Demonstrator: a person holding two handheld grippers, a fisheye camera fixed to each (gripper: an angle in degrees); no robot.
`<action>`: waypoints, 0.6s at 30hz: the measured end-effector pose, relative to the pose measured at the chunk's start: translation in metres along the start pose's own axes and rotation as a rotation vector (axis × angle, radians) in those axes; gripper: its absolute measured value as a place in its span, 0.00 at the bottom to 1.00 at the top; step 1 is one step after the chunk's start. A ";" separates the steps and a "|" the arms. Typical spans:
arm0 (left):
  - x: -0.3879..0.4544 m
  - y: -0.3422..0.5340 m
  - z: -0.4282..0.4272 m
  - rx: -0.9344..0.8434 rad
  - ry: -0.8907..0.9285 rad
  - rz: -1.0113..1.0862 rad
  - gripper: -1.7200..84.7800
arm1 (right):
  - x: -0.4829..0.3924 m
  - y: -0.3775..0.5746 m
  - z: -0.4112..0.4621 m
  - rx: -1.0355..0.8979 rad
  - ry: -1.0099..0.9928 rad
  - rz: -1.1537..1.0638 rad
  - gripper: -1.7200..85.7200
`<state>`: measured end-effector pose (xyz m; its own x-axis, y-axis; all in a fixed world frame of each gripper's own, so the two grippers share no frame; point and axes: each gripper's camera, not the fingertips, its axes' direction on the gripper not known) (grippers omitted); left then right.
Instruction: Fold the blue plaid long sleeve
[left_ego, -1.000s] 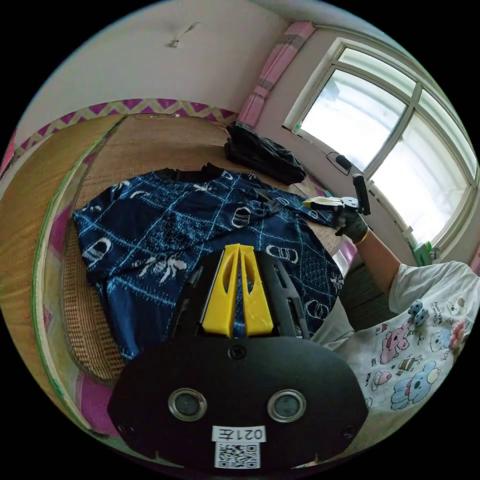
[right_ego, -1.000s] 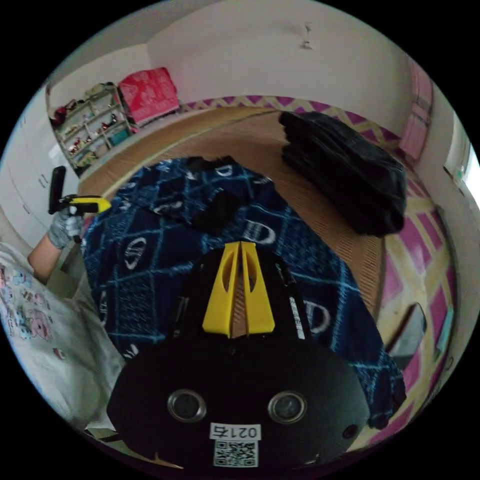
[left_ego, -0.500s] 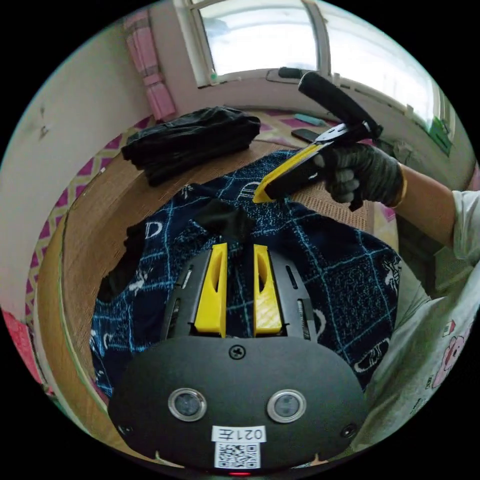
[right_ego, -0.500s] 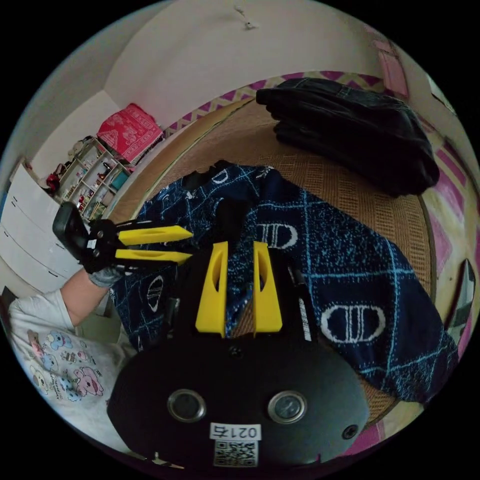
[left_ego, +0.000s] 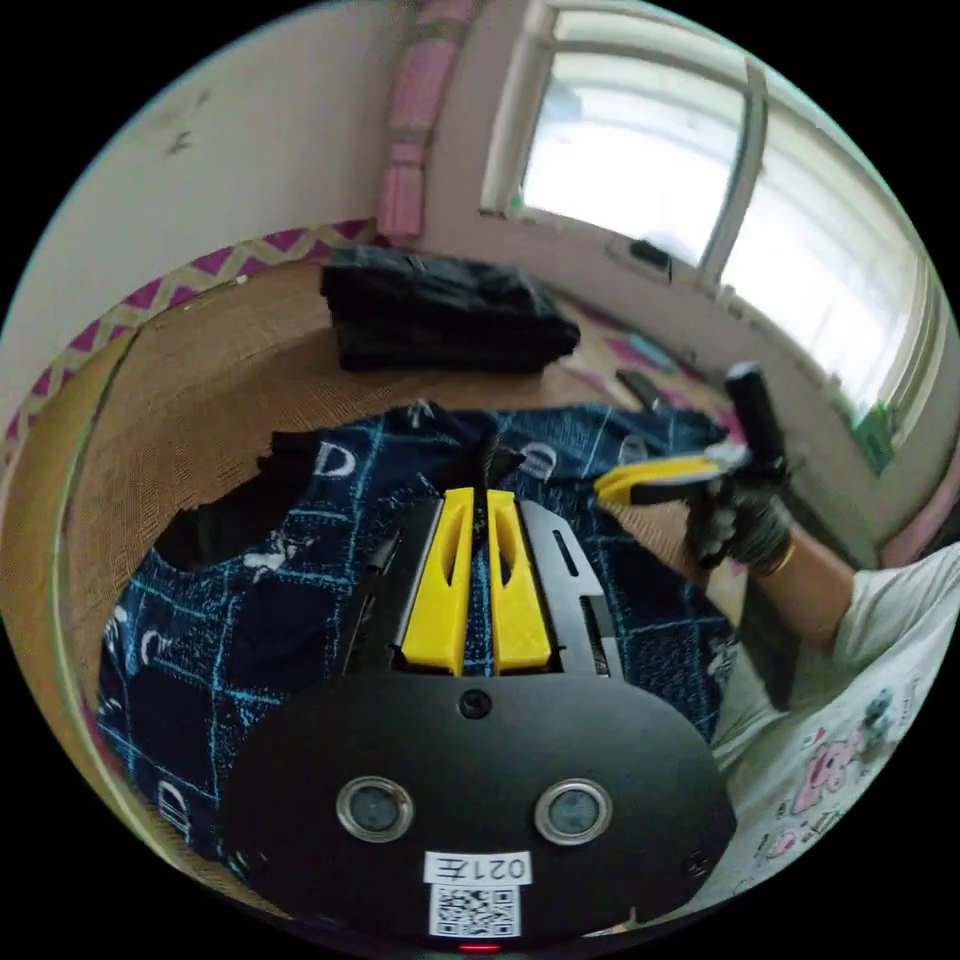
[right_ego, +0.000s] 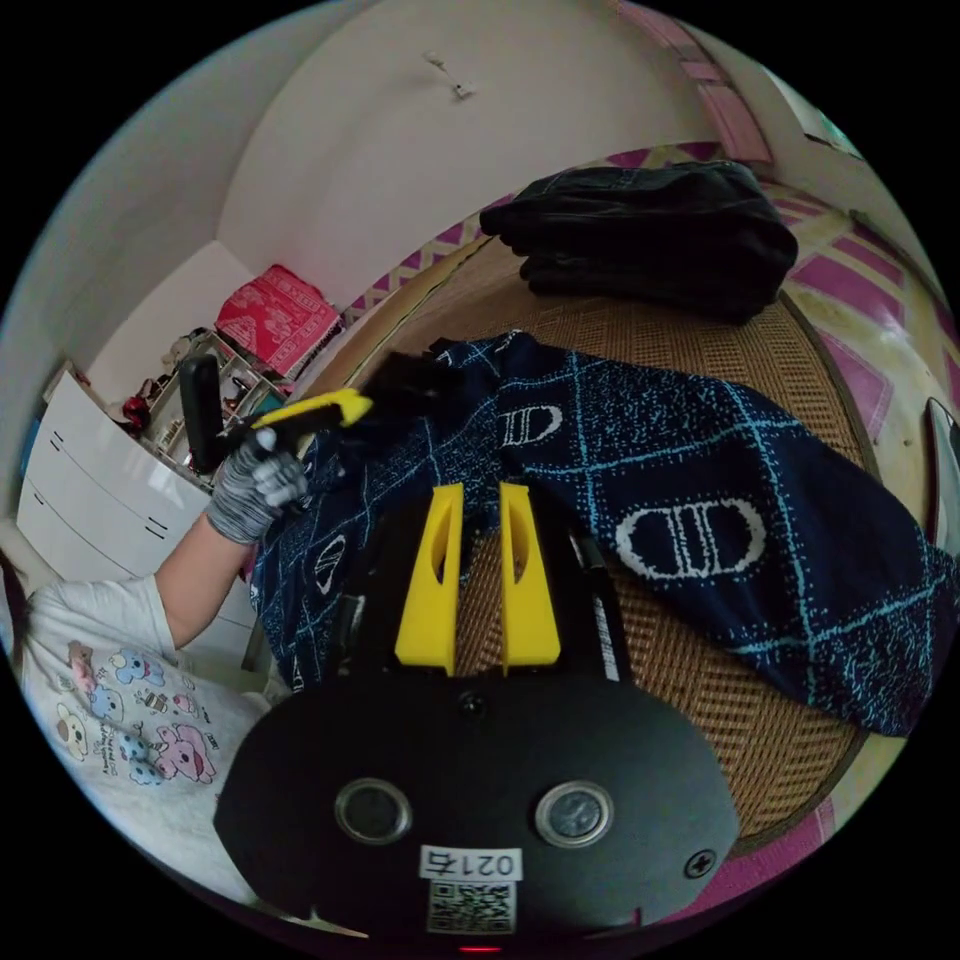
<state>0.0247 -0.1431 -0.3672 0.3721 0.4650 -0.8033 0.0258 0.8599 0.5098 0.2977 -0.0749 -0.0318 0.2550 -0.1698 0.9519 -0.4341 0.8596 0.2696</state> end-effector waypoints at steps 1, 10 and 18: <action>-0.018 -0.006 -0.054 0.100 0.024 -0.045 0.01 | 0.003 0.000 -0.003 0.001 -0.005 0.005 0.09; -0.182 0.035 -0.509 0.610 -0.183 -0.387 0.01 | 0.046 0.000 -0.042 0.057 -0.084 0.072 0.08; -0.331 0.182 -0.757 0.853 -0.219 -0.813 0.01 | 0.078 -0.003 -0.069 0.097 -0.129 0.154 0.06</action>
<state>-0.7958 0.0186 -0.2412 0.1096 -0.2664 -0.9576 0.9025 0.4304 -0.0165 0.3785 -0.0578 0.0318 0.0692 -0.1061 0.9919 -0.5416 0.8310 0.1267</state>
